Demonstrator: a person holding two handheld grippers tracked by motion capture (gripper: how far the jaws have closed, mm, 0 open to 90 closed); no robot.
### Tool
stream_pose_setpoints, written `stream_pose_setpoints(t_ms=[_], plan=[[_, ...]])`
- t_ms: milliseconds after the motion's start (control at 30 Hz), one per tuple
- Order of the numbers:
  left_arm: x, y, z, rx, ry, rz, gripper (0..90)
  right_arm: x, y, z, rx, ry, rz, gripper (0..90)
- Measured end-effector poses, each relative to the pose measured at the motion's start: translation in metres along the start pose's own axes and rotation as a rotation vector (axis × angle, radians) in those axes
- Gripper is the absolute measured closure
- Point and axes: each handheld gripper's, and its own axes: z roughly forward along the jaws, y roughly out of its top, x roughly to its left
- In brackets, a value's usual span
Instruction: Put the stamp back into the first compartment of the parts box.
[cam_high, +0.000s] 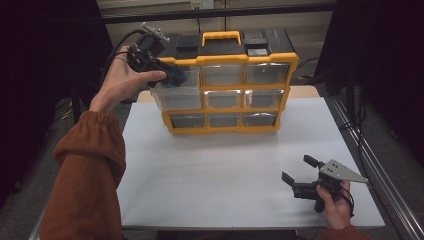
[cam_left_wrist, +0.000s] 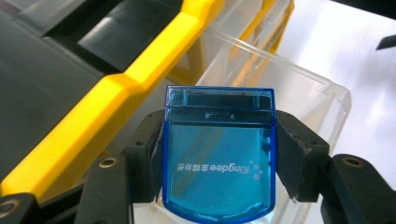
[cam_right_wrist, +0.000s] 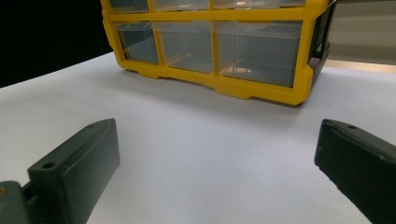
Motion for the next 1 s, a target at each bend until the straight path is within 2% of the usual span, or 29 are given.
stream_pose_setpoints(t_ms=[133, 167, 200, 333, 400, 433, 467, 533, 567, 600, 633, 733, 767, 833, 900, 1000], plan=[[0.0012, 0.0010, 0.0007, 0.007, -0.008, 0.007, 41.0, 0.0003, -0.0001, 0.0001, 0.000, 0.001, -0.001, 0.0], [0.0011, 0.0012, 0.0008, 0.001, -0.002, 0.003, 41.0, 0.0002, -0.0001, -0.0004, 0.002, 0.003, -0.002, 0.0], [0.0003, 0.0011, 0.0011, -0.010, -0.001, -0.022, 41.0, 0.0002, -0.0001, -0.0004, 0.002, 0.003, -0.002, 0.0], [-0.0017, 0.0012, 0.0012, 0.003, 0.014, -0.009, 40.9, 0.0004, -0.0002, 0.0002, 0.000, 0.002, -0.001, 0.0], [-0.0023, 0.0014, 0.0011, -0.002, 0.013, -0.019, 40.9, 0.0007, -0.0002, 0.0002, 0.001, -0.002, 0.002, 0.0], [-0.0029, 0.0011, 0.0015, -0.021, 0.017, -0.039, 40.9, 0.0004, -0.0002, 0.0002, 0.000, -0.001, 0.000, 0.0], [-0.0003, 0.0010, -0.0002, 0.008, 0.007, -0.002, 40.9, 0.0003, -0.0002, -0.0002, 0.003, 0.002, -0.004, 0.0], [-0.0024, -0.0005, 0.0022, -0.020, 0.009, -0.041, 40.7, 0.0010, -0.0002, -0.0002, 0.001, 0.000, -0.003, 0.0], [-0.0006, -0.0006, 0.0009, 0.007, 0.000, -0.009, 40.4, 0.0011, -0.0001, -0.0002, 0.003, 0.000, -0.002, 0.0], [-0.0001, -0.0005, 0.0005, 0.011, -0.004, -0.003, 40.3, 0.0009, -0.0001, -0.0001, 0.003, 0.000, -0.001, 0.0], [-0.0011, -0.0007, 0.0012, -0.010, -0.001, -0.021, 40.2, 0.0006, -0.0002, 0.0002, 0.001, -0.001, -0.002, 0.0], [-0.0018, -0.0011, 0.0014, -0.018, -0.002, -0.021, 40.0, 0.0004, -0.0002, 0.0001, 0.003, 0.000, -0.003, 0.0], [-0.0026, -0.0017, 0.0022, -0.045, -0.001, -0.048, 38.8, 0.0009, -0.0002, -0.0001, 0.005, 0.000, -0.003, 0.0], [-0.0028, -0.0021, 0.0024, -0.054, 0.007, -0.054, 35.7, 0.0011, -0.0004, 0.0001, 0.004, 0.006, -0.009, 0.0], [-0.0021, -0.0019, 0.0015, -0.042, 0.009, -0.032, 32.4, 0.0012, -0.0003, -0.0002, 0.005, 0.006, -0.011, 0.0], [-0.0037, -0.0017, 0.0017, -0.063, 0.011, -0.045, 26.4, 0.0011, -0.0003, -0.0002, 0.004, 0.004, -0.009, 0.0]])
